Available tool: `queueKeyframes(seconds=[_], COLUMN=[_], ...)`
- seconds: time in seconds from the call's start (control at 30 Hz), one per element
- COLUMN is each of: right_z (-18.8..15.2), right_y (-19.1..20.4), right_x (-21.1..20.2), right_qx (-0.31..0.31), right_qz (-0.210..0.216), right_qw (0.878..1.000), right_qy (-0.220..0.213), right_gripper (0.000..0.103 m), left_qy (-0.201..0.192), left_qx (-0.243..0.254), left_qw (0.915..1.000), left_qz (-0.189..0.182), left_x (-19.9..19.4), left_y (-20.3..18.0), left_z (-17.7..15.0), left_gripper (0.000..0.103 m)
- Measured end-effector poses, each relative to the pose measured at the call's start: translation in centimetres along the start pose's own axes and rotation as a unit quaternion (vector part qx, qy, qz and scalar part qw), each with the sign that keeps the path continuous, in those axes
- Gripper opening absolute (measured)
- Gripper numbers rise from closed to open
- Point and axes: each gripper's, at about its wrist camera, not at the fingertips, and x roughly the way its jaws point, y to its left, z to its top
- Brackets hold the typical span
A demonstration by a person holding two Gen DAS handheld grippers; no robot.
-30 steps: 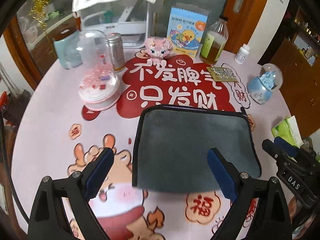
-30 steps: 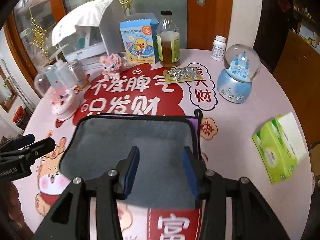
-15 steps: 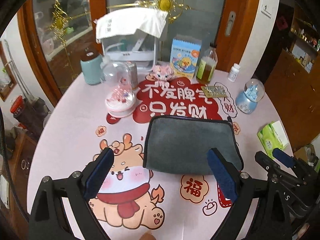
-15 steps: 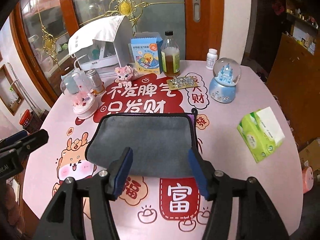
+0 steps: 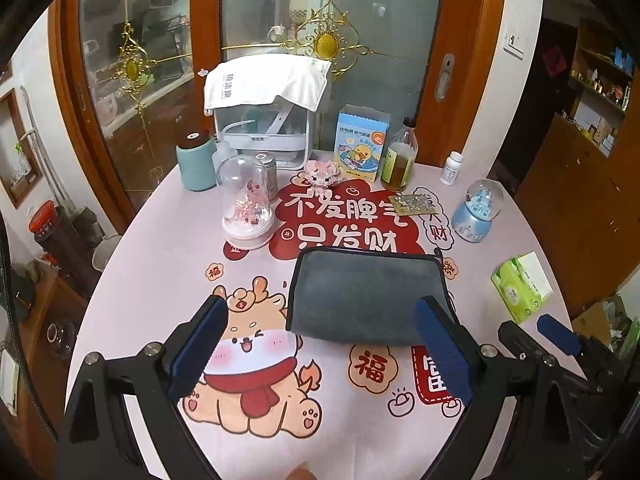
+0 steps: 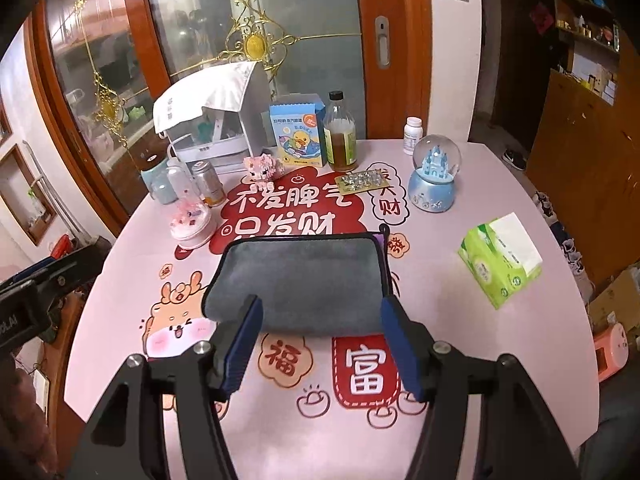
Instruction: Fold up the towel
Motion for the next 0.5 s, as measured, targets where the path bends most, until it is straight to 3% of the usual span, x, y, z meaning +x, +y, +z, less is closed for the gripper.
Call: queueKeyframes(seconds=[0.17, 0.5], right_z=[-1.0, -3.5], right_y=[0.6, 2.3], right_x=[-1.4, -3.0], right_qx=[0.002, -0.022], right_qz=[-0.001, -0.006], right_qw=[1.000, 1.000], right_qy=[-0.001, 0.003], right_gripper=[0.061, 0.062], left_qy=[-0.003, 0.019], left_qx=[0.005, 0.020], left_qw=[0.9995, 0.9988], left_qz=[0.031, 0.040], left_x=[-0.9, -1.9], left_y=[-0.1, -0.6], left_z=[-1.3, -4.8], left_gripper=[0.094, 0.094])
